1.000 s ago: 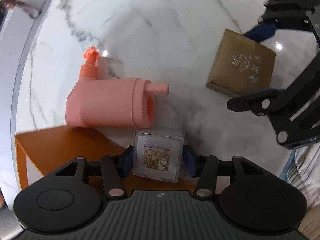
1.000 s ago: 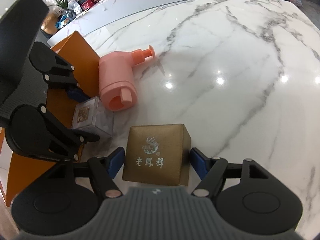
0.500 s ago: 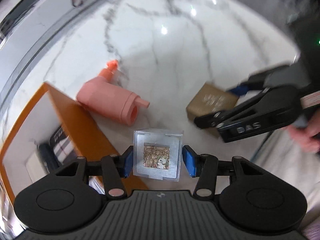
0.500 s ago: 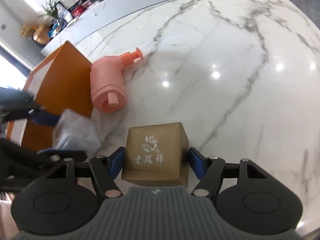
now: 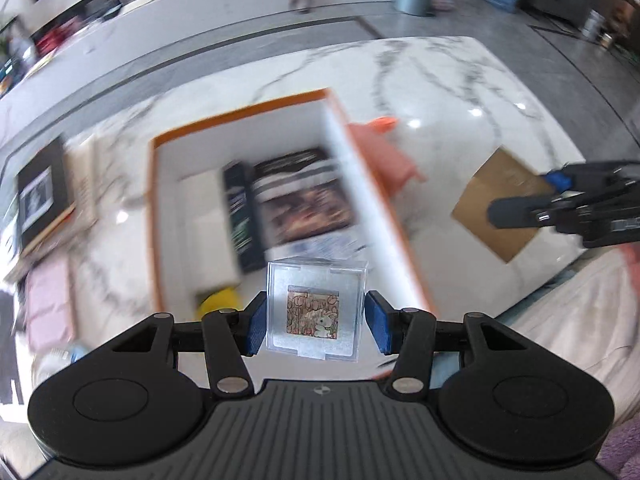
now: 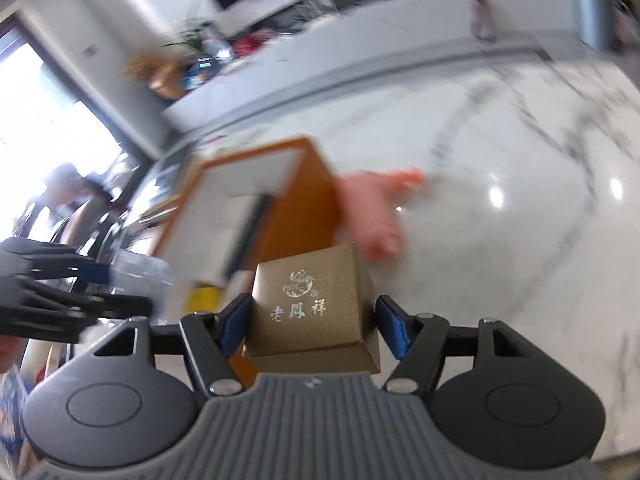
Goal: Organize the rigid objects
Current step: 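Carry the clear cube and gold box over the orange box with both tools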
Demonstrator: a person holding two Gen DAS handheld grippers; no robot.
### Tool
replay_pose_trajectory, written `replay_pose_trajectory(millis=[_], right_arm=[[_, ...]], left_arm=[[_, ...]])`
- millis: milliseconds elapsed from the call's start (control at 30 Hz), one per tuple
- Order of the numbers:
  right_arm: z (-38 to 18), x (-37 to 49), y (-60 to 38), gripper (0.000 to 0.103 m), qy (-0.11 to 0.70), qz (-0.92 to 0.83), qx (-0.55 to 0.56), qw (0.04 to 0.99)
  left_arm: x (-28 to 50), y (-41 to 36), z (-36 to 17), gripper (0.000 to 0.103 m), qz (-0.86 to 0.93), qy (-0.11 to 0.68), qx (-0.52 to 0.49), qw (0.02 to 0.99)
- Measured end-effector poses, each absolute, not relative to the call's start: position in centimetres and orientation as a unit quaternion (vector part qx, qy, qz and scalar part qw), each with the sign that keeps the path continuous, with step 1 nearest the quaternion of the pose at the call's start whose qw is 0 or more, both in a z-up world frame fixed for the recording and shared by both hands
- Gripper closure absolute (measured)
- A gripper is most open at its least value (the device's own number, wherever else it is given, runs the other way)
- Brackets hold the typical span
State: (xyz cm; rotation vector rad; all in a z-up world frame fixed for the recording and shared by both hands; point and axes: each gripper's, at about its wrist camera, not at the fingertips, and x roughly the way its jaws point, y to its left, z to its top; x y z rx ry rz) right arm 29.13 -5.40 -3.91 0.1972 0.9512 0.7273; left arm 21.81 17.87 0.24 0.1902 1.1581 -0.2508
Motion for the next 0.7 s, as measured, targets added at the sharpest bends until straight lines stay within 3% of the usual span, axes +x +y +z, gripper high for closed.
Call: replay_pose_trajectory(millis=[233, 500, 700], right_arm=[[-1.6, 27.3, 4.8, 0.035, 0.428, 0.435, -0.032, 0.792], [-6.9, 28.5, 13.9, 0.035, 0.465, 0.479, -0.218, 0.712], [-10.6, 29.8, 18.0, 0.035, 0.487, 0.504, -0.298, 0.648]], left_arm=[[21.4, 22.6, -1.8, 0.045, -0.105, 0.55, 0.081, 0.824], [21.5, 24.2, -4.5, 0.045, -0.152, 0.554, 0.136, 0.807], [22.0, 25.7, -5.3, 0.045, -0.179, 0.552, 0.142, 0.802]])
